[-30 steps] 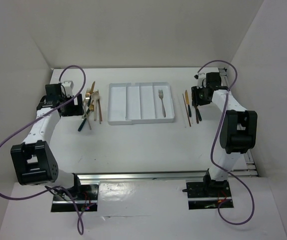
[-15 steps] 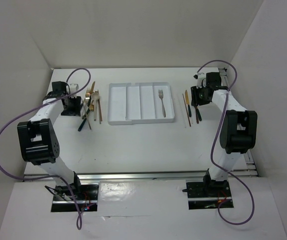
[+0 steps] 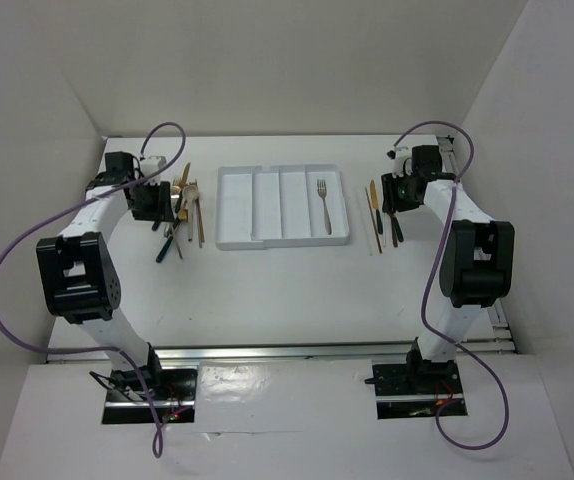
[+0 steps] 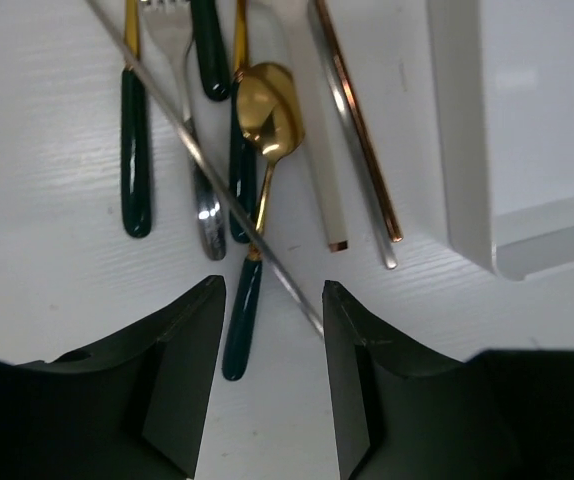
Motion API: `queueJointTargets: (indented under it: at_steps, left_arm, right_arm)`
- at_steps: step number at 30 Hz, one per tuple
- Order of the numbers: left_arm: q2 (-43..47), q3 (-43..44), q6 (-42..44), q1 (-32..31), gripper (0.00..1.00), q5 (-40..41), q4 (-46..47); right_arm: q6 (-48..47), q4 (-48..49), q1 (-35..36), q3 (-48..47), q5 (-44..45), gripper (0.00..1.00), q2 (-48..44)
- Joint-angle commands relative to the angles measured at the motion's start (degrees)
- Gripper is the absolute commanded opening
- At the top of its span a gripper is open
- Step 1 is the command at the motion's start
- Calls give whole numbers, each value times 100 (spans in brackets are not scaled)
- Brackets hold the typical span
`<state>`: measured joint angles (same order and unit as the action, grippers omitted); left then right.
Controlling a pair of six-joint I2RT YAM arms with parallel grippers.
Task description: Sort the eating utensils into containers
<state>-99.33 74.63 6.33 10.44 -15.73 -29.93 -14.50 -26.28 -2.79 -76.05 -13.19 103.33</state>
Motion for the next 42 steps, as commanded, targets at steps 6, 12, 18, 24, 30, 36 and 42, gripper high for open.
queueJointTargets:
  at_steps: [6,12,18,24,30,36,42]
  left_arm:
    - [-920,1131,-597,-349,57,-572,-162]
    - [-1527,1686,-800,-525,54,-326,-215]
    - [-1782,1801,-852,-709,54,78,-74]
    - [-2072,2047,-852,-762,53,403,-127]
    - [-2310,2161,-905,-762,53,860,-65]
    - [-2433,2222,-905,-762,40,861,5]
    - [-2495,2293,-905,-762,0,746,-48]
  right_arm:
    - [-9,53,-20,-15,-140,47,-164]
    - [-9,53,-20,-15,-87,47,-164]
    - [-9,53,-73,-68,-87,47,-164]
    - [44,53,-73,-120,-87,46,-164]
    - [44,0,-126,-235,-87,46,-58]
    - [44,0,-126,-287,-139,46,56]
    - [44,0,-126,-349,-87,46,170]
